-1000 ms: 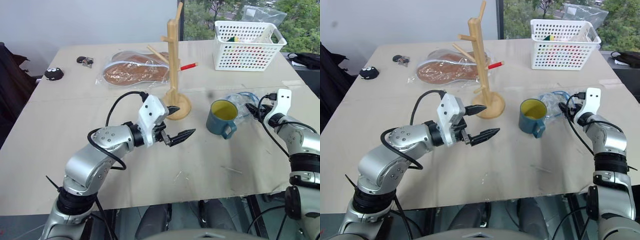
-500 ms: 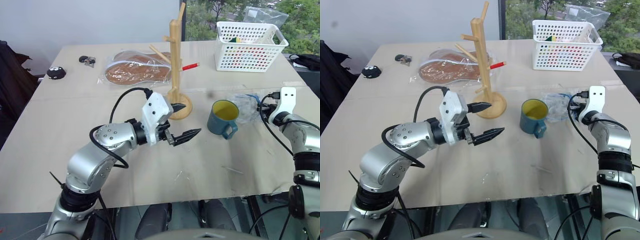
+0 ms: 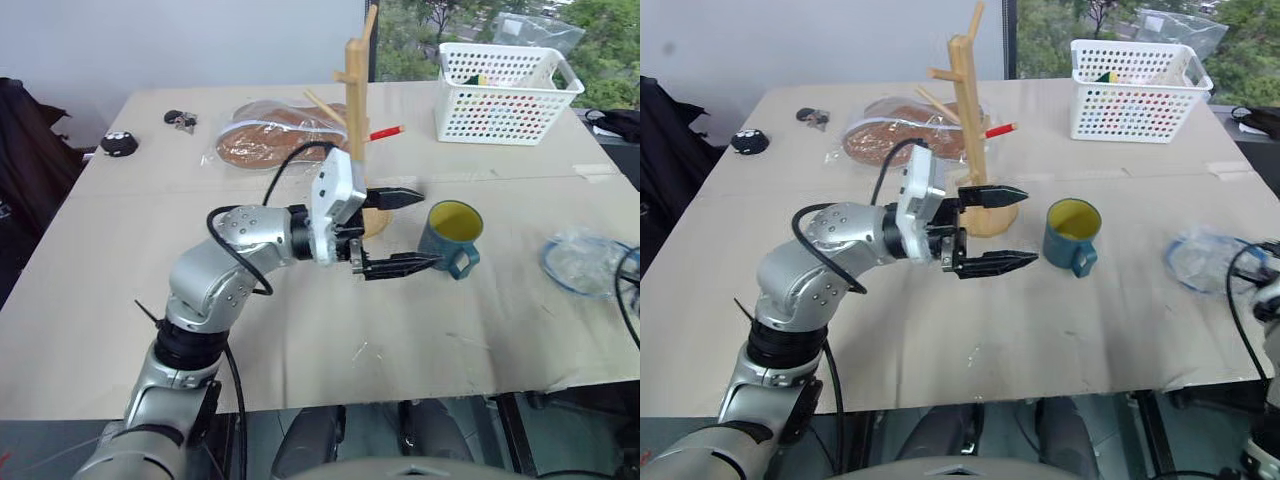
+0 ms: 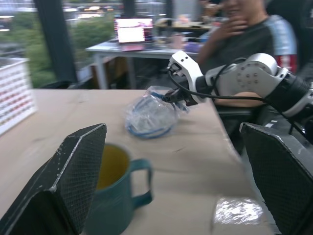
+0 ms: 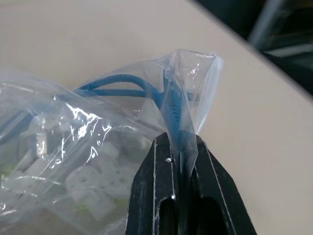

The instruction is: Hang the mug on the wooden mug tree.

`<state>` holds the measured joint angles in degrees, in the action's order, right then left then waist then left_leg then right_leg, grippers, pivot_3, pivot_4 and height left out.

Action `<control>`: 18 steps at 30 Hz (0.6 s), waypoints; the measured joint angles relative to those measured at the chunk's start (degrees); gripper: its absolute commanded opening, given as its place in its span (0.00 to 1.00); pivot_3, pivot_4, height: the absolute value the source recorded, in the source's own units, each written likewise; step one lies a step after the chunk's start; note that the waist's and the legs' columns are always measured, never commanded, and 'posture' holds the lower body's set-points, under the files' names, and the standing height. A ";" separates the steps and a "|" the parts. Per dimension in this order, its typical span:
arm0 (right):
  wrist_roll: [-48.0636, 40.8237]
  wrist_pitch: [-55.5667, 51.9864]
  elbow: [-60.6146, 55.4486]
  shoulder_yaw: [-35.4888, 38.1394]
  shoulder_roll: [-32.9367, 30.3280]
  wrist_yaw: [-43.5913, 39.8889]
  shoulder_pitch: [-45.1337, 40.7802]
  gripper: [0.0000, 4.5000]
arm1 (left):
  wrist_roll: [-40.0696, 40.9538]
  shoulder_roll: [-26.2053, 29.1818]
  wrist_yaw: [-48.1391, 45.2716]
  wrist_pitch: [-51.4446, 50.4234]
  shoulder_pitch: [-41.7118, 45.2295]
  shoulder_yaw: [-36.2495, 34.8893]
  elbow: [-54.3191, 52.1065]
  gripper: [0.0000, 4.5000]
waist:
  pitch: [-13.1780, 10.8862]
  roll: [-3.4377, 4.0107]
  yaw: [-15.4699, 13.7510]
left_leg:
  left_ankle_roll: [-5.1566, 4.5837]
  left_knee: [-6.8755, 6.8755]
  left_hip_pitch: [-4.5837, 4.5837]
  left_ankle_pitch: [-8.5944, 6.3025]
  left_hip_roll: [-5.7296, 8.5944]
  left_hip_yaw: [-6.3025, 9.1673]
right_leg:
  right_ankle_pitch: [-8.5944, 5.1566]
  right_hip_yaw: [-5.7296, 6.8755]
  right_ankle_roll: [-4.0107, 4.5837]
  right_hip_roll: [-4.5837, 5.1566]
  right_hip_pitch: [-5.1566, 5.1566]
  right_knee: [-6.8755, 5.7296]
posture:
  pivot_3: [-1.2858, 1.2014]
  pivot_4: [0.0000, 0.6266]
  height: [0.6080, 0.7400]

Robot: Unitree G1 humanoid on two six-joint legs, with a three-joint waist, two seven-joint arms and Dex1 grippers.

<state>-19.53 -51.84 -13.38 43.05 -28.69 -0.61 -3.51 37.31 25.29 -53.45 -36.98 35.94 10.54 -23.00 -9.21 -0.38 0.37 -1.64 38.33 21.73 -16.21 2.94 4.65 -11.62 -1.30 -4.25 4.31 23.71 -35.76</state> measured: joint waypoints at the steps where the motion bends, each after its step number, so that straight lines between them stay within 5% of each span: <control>1: 0.28 0.02 0.00 1.20 0.03 0.55 0.59 0.06 | -0.07 0.00 -0.43 0.09 0.03 0.43 0.44 1.00 | 0.00 0.00 0.41 | -0.01 0.00 -0.02 0.00 -0.03 -0.03 | 0.00 -0.05 0.00 -0.04 0.00 -0.02 | 0.52 0.24 1.00; 3: -0.08 0.40 -0.33 2.27 -0.37 -0.60 1.96 0.18 | -0.11 -0.02 -0.82 0.17 0.28 0.80 1.12 1.00 | 0.01 0.02 0.54 | -0.10 0.00 -0.03 -0.06 -0.05 -0.06 | 0.00 -0.11 0.00 -0.08 0.00 -0.03 | 0.52 0.24 1.00; 9: -6.75 1.83 -7.63 5.03 -3.50 -10.27 5.84 0.81 | -0.13 2.18 -1.39 -0.15 -0.13 0.65 1.01 1.00 | 0.01 0.05 0.47 | -0.27 0.00 -0.07 -0.15 -0.10 -0.08 | -0.01 -0.19 -0.01 -0.15 0.00 -0.04 | 0.52 0.24 1.00; 14: -24.74 -7.26 -26.83 3.87 -3.92 -18.23 14.39 0.81 | -0.14 7.22 -2.29 -1.18 -4.75 0.44 -0.26 1.00 | 0.00 0.04 0.43 | -0.27 -0.02 -0.02 -0.16 -0.20 0.13 | -0.01 -0.03 0.00 -0.19 0.00 -0.03 | 0.52 0.24 1.00; 18: -31.93 -13.17 -35.84 -5.54 -0.34 -12.21 12.69 0.81 | -2.37 10.32 -3.11 0.93 -9.99 0.43 -2.05 1.00 | 0.03 -0.03 0.51 | -0.27 0.00 -0.05 -0.16 -0.16 0.05 | -0.01 -0.11 0.00 -0.13 -0.02 0.02 | 0.52 0.24 1.00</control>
<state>-51.46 -65.01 -49.22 37.51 -29.03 -12.82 9.18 34.94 35.60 -56.56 -36.05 25.95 10.97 -25.05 -9.18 -0.41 0.88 -1.91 38.33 21.68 -16.37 2.78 4.70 -11.64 -1.41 -4.25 4.18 23.70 -35.74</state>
